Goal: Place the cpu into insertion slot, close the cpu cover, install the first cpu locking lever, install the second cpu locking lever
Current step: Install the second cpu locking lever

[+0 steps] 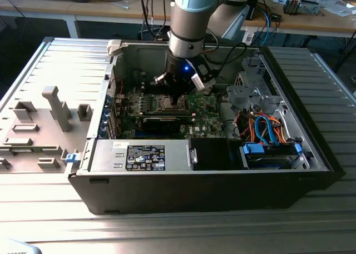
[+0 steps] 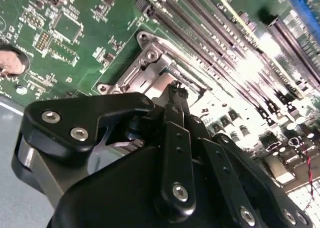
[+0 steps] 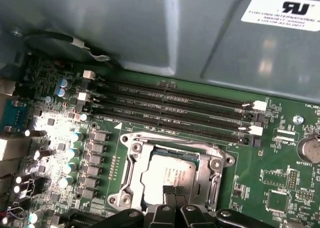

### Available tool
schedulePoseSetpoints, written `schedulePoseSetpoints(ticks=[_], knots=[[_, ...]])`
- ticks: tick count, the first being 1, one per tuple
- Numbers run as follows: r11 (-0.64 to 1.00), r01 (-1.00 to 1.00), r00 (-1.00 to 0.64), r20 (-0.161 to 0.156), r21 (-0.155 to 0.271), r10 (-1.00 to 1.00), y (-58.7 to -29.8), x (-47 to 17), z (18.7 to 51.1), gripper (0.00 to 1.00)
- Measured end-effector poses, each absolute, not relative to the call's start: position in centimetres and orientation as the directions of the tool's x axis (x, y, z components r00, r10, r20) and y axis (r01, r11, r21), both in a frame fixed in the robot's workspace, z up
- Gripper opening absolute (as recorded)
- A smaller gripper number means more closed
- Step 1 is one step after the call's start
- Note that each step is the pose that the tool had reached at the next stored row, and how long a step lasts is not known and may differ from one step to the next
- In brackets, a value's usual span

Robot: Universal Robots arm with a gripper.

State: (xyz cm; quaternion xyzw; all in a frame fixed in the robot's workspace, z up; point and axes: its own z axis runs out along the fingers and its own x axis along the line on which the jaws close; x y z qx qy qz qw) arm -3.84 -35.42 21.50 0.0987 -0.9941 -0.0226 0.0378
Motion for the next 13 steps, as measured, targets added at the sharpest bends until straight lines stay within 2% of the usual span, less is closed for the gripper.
schedulePoseSetpoints(ticks=[3,13], knots=[[0.98,-0.194,-0.978,0.075,0.031,-0.196,-35.3,-3.79,21.62,0.11],[0.98,-0.194,-0.978,0.075,0.029,-0.196,-35.27,-3.78,22.14,0.11]])
